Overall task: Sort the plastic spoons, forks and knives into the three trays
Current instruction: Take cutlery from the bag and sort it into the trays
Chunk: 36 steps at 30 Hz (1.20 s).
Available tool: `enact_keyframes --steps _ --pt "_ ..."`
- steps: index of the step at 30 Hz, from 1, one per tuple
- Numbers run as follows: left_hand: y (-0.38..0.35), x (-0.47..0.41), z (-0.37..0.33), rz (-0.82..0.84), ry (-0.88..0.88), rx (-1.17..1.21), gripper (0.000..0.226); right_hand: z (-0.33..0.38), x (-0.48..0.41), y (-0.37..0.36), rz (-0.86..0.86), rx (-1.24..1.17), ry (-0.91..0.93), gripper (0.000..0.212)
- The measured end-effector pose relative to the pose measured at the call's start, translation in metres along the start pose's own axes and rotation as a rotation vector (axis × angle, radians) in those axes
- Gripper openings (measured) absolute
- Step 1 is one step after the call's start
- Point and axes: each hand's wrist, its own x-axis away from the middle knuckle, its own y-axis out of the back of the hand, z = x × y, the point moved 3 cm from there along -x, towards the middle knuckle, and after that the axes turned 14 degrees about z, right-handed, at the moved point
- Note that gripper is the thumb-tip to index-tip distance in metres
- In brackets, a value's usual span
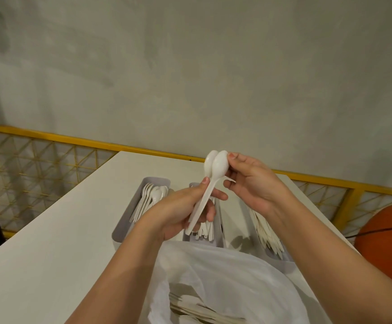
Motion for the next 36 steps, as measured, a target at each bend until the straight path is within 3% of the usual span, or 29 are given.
enact_keyframes --steps 7,10,13,17,20,22,25,30,33,36 --pt "0.001 -0.001 0.001 0.133 -0.014 0.121 0.067 -0.006 -0.004 0.002 -0.062 -0.066 -0.005 0.021" --pt "0.001 -0.001 0.002 0.142 0.013 0.115 0.067 -0.009 -0.005 0.002 -0.047 -0.095 -0.003 0.011" --pt "0.003 -0.002 0.004 0.118 0.018 0.123 0.063 -0.009 -0.006 0.004 -0.003 -0.012 -0.017 0.014" --pt "0.003 -0.002 0.002 -0.035 -0.020 0.002 0.042 -0.009 -0.008 0.009 -0.071 0.058 0.004 0.016" --pt "0.002 -0.004 0.001 -0.242 -0.088 -0.396 0.026 -0.013 -0.011 0.018 -0.216 0.055 0.008 0.018" --pt "0.002 -0.007 0.002 -0.372 -0.151 -0.654 0.027 -0.017 -0.012 0.025 -0.310 0.056 -0.004 0.019" --pt "0.004 -0.010 0.003 -0.461 -0.167 -0.861 0.031 -0.022 -0.012 0.031 -0.388 0.068 -0.032 0.012" --pt "0.011 -0.011 0.005 -0.472 -0.092 -0.965 0.035 -0.034 -0.015 0.031 -0.373 0.013 -0.087 0.017" --pt "0.026 -0.006 0.008 -0.483 -0.005 -0.945 0.030 -0.038 -0.015 0.026 -0.276 0.002 -0.164 0.036" --pt "0.051 0.005 0.013 -0.602 0.141 -0.889 0.026 -0.040 -0.008 0.019 -0.154 0.101 -0.251 0.044"
